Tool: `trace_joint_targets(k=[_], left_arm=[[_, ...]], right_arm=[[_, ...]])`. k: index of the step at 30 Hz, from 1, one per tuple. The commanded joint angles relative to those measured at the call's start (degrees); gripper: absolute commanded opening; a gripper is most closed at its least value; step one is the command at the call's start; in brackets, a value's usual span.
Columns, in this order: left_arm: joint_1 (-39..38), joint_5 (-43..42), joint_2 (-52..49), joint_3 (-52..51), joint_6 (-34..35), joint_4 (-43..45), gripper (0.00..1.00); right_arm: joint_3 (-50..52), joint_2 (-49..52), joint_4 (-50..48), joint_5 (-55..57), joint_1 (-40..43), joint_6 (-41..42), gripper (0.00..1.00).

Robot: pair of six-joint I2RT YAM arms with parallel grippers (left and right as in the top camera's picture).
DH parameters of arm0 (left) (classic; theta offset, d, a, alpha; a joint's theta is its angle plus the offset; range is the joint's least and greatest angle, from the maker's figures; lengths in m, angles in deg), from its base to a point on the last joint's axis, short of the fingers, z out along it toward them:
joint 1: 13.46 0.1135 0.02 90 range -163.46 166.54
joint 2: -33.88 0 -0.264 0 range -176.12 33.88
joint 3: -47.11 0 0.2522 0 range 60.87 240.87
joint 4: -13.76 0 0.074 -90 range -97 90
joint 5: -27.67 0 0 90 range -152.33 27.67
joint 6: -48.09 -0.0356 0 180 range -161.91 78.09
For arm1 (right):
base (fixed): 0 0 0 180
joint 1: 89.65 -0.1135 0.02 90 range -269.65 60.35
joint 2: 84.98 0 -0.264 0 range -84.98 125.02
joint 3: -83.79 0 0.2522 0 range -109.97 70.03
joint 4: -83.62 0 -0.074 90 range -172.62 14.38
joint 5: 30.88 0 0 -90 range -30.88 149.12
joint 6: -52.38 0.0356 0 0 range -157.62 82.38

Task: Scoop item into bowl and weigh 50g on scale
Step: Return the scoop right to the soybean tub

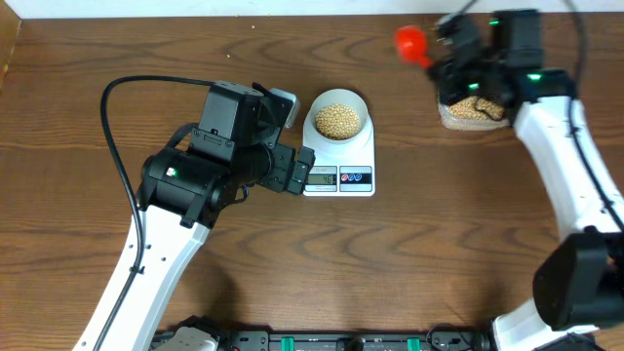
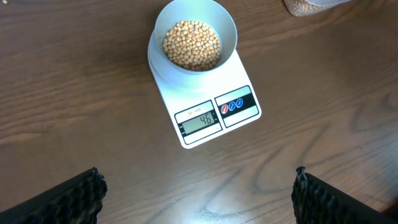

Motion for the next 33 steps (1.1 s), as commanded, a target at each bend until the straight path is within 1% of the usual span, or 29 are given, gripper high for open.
trace_joint_targets(k=[1,3,6,8,12,19,33], left_arm=[[0.2,0.6,-0.4,0.3,-1.0,0.0,0.98],[0.2,0.6,-0.4,0.3,-1.0,0.0,0.98],[0.2,0.6,-0.4,0.3,-1.0,0.0,0.98],[0.2,0.6,-0.4,0.3,-1.0,0.0,0.98],[0.2,0.6,-0.4,0.3,-1.0,0.0,0.98],[0.2,0.6,-0.4,0.3,-1.0,0.0,0.98],[0.2,0.6,-0.4,0.3,-1.0,0.0,0.98]], right_arm=[[-1.2,-2.4,3.7,-1.3,3.9,10.7,0.01],[-1.2,-2.4,6.8,-0.8,5.9,12.2,0.01],[-1.2,-2.4,11.1,2.6,8.2,12.2,0.01],[-1.2,-2.4,13.0,5.5,8.8,10.1,0.01],[-1.2,-2.3,13.9,9.4,8.5,5.9,0.01],[-1.2,-0.8,14.4,17.7,8.3,5.5,0.01],[-1.2,5.3,14.8,18.0,8.3,-0.4,0.01]])
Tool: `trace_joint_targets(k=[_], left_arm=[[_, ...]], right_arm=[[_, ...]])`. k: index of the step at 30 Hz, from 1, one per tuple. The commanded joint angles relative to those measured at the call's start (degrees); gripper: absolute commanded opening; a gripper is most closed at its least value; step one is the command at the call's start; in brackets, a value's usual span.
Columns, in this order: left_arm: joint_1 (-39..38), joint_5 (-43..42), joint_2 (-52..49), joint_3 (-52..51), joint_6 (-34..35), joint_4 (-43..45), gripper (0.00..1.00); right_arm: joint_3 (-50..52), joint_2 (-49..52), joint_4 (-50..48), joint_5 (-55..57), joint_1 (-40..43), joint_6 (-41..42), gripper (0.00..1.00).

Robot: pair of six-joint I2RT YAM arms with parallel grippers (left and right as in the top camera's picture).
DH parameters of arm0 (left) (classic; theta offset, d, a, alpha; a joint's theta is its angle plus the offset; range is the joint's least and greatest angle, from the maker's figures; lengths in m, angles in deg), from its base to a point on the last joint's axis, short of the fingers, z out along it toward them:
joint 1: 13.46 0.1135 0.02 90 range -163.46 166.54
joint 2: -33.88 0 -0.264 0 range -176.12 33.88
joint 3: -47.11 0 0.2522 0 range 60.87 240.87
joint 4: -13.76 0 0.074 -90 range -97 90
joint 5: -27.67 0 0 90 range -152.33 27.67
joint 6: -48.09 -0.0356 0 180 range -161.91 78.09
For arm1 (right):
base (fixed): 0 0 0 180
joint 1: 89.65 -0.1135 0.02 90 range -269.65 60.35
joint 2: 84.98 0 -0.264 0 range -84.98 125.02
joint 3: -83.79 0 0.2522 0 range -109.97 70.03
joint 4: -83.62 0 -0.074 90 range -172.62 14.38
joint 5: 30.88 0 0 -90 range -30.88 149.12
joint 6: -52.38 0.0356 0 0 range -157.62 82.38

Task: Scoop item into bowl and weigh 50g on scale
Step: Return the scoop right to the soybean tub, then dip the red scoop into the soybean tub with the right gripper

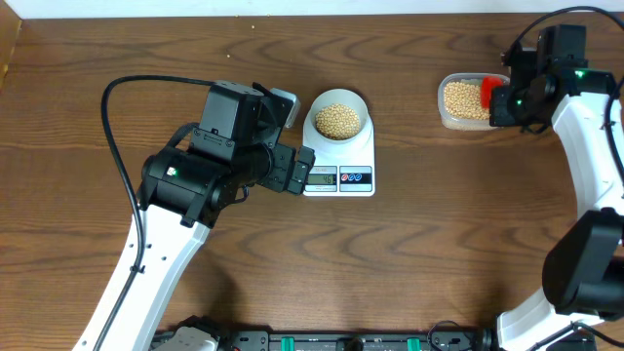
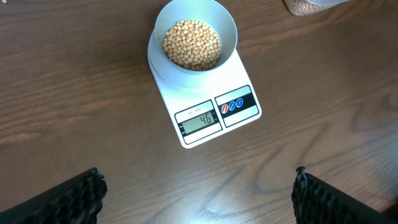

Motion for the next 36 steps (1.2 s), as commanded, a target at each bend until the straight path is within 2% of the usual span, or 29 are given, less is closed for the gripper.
trace_joint_targets(k=[1,8,13,18,23,36], left_arm=[[0.2,0.5,-0.3,0.3,-1.0,0.0,0.98],[0.2,0.5,-0.3,0.3,-1.0,0.0,0.98],[0.2,0.5,-0.3,0.3,-1.0,0.0,0.98],[0.2,0.5,-0.3,0.3,-1.0,0.0,0.98],[0.2,0.5,-0.3,0.3,-1.0,0.0,0.98],[0.2,0.5,-0.3,0.3,-1.0,0.0,0.98]], right_arm=[[-0.9,1.5,-0.1,0.6,-0.2,-2.2,0.01],[-0.9,4.1,-0.2,0.2,-0.5,-1.1,0.01],[-0.9,5.4,-0.3,-4.1,-0.5,-1.1,0.01],[-0.8,6.3,-1.0,-9.8,-0.5,1.8,0.01],[-0.8,6.4,-1.6,-10.2,-0.3,4.1,0.01],[-2.3,4.6,-1.6,-20.2,7.2,4.6,0.01]])
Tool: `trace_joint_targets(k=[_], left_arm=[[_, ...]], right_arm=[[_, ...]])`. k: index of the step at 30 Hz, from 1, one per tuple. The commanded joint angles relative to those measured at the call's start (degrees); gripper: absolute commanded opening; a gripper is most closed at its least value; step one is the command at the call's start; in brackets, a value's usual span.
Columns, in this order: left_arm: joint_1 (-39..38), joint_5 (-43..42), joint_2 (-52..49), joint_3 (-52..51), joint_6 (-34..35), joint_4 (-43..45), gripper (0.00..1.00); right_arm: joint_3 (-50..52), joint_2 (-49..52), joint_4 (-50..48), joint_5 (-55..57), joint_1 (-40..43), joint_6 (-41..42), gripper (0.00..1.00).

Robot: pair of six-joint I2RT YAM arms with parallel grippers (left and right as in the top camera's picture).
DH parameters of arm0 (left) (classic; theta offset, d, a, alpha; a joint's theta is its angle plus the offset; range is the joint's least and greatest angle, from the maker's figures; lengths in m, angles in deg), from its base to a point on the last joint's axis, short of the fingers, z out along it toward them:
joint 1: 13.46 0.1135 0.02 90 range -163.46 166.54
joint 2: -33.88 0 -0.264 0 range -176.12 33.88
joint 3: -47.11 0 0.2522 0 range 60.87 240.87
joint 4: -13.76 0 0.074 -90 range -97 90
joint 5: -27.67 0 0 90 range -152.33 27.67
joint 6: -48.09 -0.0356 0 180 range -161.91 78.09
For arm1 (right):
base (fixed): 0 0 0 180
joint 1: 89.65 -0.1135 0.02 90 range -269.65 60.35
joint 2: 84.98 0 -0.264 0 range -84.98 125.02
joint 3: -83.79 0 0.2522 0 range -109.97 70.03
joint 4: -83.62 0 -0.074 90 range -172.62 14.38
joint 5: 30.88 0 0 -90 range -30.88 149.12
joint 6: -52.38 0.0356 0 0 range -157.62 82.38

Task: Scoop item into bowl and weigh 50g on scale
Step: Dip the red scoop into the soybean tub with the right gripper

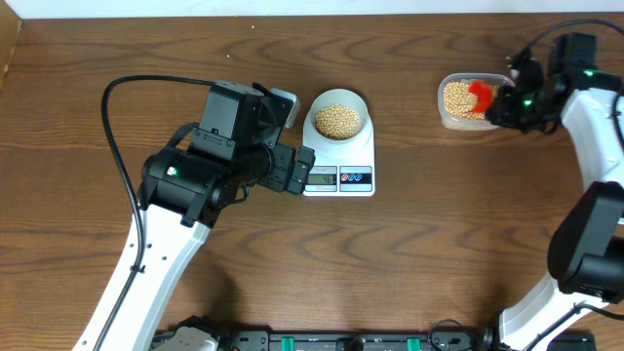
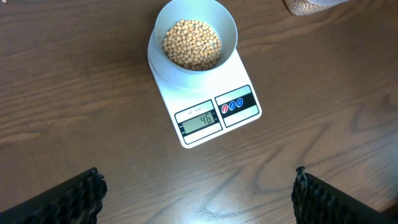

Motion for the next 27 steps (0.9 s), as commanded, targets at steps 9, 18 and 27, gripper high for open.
trace_joint_targets(k=[9,18,27], left_arm=[[0.2,0.5,-0.3,0.3,-1.0,0.0,0.98],[0.2,0.5,-0.3,0.3,-1.0,0.0,0.98],[0.2,0.5,-0.3,0.3,-1.0,0.0,0.98]], right_arm=[[-1.7,-2.1,-1.6,-13.7,2.6,-1.9,0.01],[-1.7,-2.1,-6.6,-28.4,1.9,-2.2,0.01],[-1.7,-2.1,-9.5,-29.1,-3.0,-1.6,0.01]])
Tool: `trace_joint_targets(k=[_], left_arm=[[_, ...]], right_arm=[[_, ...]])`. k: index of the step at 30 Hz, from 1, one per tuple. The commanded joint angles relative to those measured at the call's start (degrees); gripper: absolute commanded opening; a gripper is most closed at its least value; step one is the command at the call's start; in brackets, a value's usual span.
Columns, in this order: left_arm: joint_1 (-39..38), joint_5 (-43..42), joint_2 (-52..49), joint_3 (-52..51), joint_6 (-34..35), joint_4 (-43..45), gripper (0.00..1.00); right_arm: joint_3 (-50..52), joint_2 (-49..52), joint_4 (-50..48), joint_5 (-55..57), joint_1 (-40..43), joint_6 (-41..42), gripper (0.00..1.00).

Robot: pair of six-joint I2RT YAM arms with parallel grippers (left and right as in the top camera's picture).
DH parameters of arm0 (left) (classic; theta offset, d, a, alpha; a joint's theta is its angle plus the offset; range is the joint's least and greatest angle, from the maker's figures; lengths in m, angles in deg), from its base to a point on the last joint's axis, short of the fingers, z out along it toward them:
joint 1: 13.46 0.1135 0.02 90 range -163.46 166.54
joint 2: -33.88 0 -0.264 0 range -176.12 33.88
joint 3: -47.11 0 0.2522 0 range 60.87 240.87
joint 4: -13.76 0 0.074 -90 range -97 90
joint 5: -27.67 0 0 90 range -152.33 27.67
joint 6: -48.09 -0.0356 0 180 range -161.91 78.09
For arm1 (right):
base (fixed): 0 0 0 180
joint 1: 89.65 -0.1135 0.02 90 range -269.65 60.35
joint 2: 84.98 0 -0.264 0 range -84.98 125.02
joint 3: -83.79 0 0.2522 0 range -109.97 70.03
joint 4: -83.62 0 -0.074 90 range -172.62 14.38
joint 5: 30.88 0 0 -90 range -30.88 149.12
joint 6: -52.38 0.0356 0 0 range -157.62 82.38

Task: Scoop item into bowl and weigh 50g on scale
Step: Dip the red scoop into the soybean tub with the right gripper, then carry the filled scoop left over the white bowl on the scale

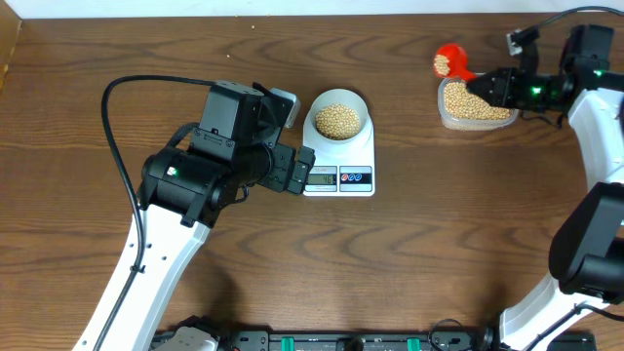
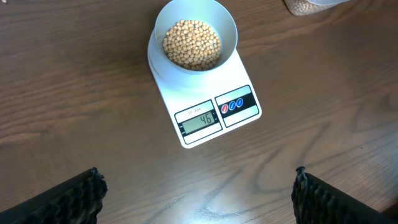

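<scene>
A white bowl (image 1: 338, 101) of soybeans (image 2: 191, 43) stands on the white scale (image 1: 339, 175); its display (image 2: 199, 119) reads 46. At the far right a clear container of soybeans (image 1: 474, 104) sits on the table. My right gripper (image 1: 487, 86) is shut on the handle of a red scoop (image 1: 448, 60), whose beans-filled cup is lifted just left of the container's far corner. My left gripper (image 2: 198, 193) hangs open over bare wood in front of the scale, with nothing between its fingers (image 2: 74, 196).
The wooden table (image 1: 409, 253) runs wide around the scale. A black cable (image 1: 122, 146) loops off the left arm. The table's far edge meets a white wall right behind the container.
The red scoop lay down in the container among the beans; now my right gripper holds it raised and loaded, left of the container's far corner. The left arm and scale reading are unchanged.
My right gripper held the red scoop up left of the container. Then scoop and gripper stood at the container's right side, and later the scoop lay in the beans. Now it is lifted out full. The scale read 46 throughout, and the left arm stayed still.
</scene>
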Motion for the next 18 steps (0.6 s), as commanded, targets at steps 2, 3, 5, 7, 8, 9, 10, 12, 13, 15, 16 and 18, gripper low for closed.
trace_joint_targets(k=[2,3,5,7,8,9,10,12,13,15,16,18], left_arm=[[0.2,0.5,-0.3,0.3,-1.0,0.0,0.98],[0.2,0.5,-0.3,0.3,-1.0,0.0,0.98],[0.2,0.5,-0.3,0.3,-1.0,0.0,0.98],[0.2,0.5,-0.3,0.3,-1.0,0.0,0.98],[0.2,0.5,-0.3,0.3,-1.0,0.0,0.98],[0.2,0.5,-0.3,0.3,-1.0,0.0,0.98],[0.2,0.5,-0.3,0.3,-1.0,0.0,0.98],[0.2,0.5,-0.3,0.3,-1.0,0.0,0.98],[0.2,0.5,-0.3,0.3,-1.0,0.0,0.98],[0.2,0.5,-0.3,0.3,-1.0,0.0,0.98],[0.2,0.5,-0.3,0.3,-1.0,0.0,0.98],[0.2,0.5,-0.3,0.3,-1.0,0.0,0.98]], right_arm=[[-1.3,-2.0,-1.6,-2.8,-4.2,-0.3,0.01],[-1.3,-2.0,-2.1,-2.8,-5.1,-0.3,0.01],[-1.3,-2.0,-3.2,-2.8,-6.7,-0.3,0.01],[-1.3,-2.0,-4.0,-2.8,-8.1,-0.3,0.01],[-1.3,-2.0,-4.3,-2.7,-8.8,-0.3,0.01],[-1.3,-2.0,-4.6,-2.4,-9.6,-0.3,0.01],[-1.3,-2.0,-4.9,-1.9,-10.3,-0.3,0.01],[-1.3,-2.0,-5.3,-0.7,-11.8,-0.5,0.01],[-1.2,-2.0,-5.5,0.0,-12.4,-0.6,0.01],[-1.2,-2.0,-5.8,1.0,-13.6,-0.7,0.01],[-1.2,-2.0,-6.0,1.1,-14.2,-1.5,0.01],[-1.2,-2.0,-6.0,1.1,-15.3,-3.0,0.01]])
